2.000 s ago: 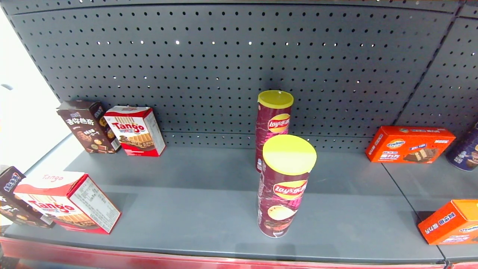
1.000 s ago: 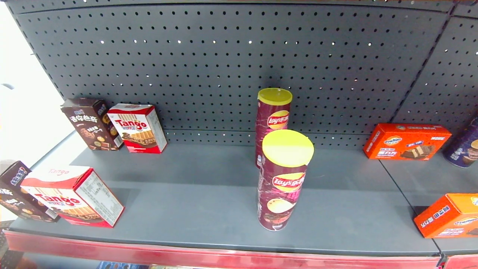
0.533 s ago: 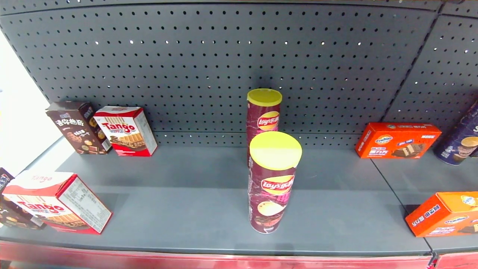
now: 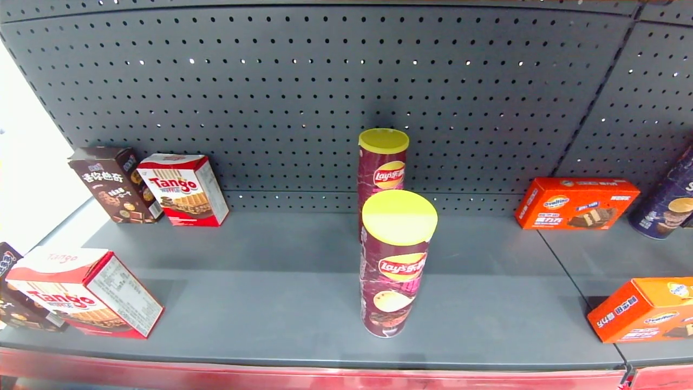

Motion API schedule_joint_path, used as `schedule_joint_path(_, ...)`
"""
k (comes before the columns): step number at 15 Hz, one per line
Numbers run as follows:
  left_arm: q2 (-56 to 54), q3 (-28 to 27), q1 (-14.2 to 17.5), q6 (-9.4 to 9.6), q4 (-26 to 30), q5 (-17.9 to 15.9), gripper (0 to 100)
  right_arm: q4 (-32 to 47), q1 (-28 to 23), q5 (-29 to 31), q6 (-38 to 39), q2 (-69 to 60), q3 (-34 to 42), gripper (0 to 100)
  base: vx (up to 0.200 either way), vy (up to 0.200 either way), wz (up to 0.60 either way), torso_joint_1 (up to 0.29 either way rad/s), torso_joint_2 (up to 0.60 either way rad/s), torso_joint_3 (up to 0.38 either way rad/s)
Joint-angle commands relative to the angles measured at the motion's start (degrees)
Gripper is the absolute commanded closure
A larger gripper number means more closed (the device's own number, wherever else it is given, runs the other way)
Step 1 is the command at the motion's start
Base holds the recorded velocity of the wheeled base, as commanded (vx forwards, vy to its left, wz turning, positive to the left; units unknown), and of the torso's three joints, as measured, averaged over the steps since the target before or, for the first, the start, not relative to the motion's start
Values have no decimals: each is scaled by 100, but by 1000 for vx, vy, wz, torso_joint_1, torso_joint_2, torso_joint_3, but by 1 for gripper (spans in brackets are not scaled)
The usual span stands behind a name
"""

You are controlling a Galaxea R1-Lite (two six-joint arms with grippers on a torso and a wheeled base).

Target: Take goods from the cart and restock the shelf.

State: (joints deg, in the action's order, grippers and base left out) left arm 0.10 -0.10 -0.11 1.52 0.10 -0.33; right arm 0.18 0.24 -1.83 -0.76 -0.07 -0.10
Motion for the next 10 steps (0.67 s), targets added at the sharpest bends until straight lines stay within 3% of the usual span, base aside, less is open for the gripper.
schedule_joint_path(1, 8, 1, 2, 6, -1, -2, 0, -1, 2, -2, -4, 7, 1, 0, 0, 0, 0, 0, 0, 0)
schedule_joint_path(10, -1, -8, 2, -3, -1, 7, 0, -1, 2, -2, -4, 7, 1, 0, 0, 0, 0, 0, 0, 0)
